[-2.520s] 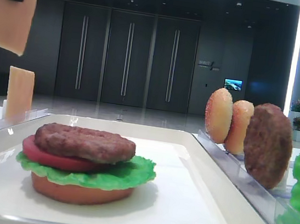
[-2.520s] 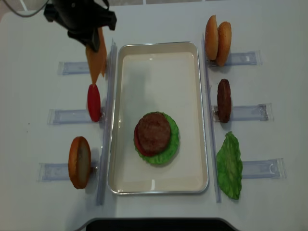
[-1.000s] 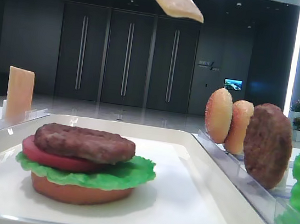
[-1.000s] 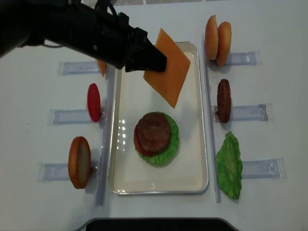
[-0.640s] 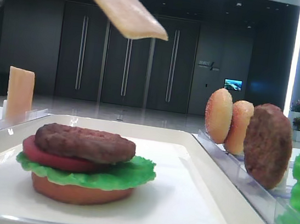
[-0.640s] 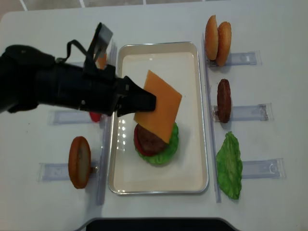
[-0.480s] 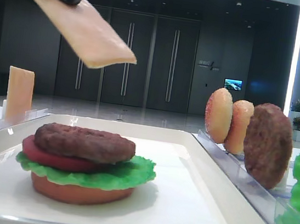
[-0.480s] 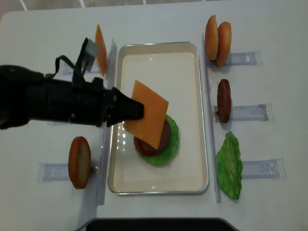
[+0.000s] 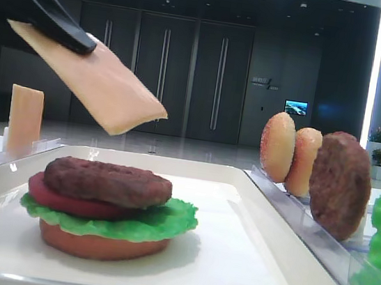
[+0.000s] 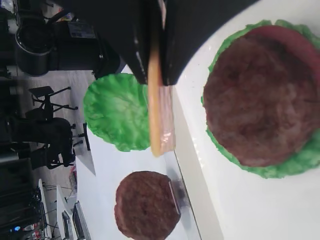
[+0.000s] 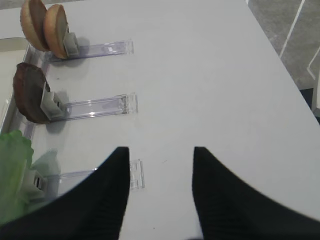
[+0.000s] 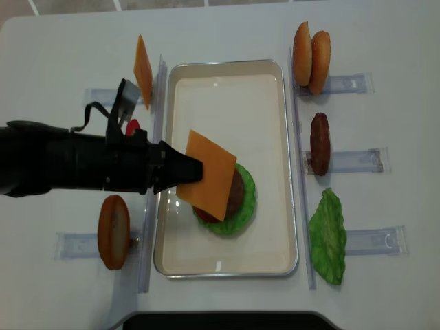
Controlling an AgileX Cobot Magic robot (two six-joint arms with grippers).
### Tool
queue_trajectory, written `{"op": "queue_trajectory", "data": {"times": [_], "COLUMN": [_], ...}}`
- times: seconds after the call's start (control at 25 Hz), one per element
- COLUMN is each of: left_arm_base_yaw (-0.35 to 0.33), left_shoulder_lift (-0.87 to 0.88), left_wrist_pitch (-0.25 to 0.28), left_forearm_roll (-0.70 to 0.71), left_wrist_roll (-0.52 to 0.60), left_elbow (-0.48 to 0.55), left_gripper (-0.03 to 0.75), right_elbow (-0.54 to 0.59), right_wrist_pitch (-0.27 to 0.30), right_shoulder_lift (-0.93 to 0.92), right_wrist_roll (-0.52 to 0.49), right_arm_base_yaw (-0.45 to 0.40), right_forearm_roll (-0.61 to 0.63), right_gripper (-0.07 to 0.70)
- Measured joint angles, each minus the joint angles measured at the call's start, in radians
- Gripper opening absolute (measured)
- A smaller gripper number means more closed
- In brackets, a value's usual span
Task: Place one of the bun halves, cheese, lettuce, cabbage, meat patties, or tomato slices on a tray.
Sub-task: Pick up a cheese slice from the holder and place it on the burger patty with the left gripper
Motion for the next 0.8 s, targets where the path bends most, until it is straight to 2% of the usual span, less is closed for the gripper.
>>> {"op": "queue_trajectory", "data": {"times": [0.2, 0.44, 0.8], "left_arm_base_yaw": [0.000, 0.001, 0.001], "left_shoulder_lift": [0.076, 0.183, 0.204], "left_wrist_pitch": [0.002, 0.058, 0.060], "left_forearm_roll": [-0.056, -0.104, -0.122], "left_wrist_roll": [0.055, 0.106, 0.126], "left_elbow": [0.000, 0.000, 0.000], "left_gripper": [0.030, 0.030, 0.030], "right_elbow": [0.000, 0.000, 0.000], "right_wrist_pitch": [0.000, 0.000, 0.000], "right_shoulder_lift": [0.000, 0.000, 0.000], "right_wrist_roll": [0.000, 0.000, -0.001], "right_arm_base_yaw": [0.000, 0.000, 0.000], "right_forearm_roll": [0.000, 0.000, 0.000], "right_gripper": [0.290, 0.290, 0.290]}}
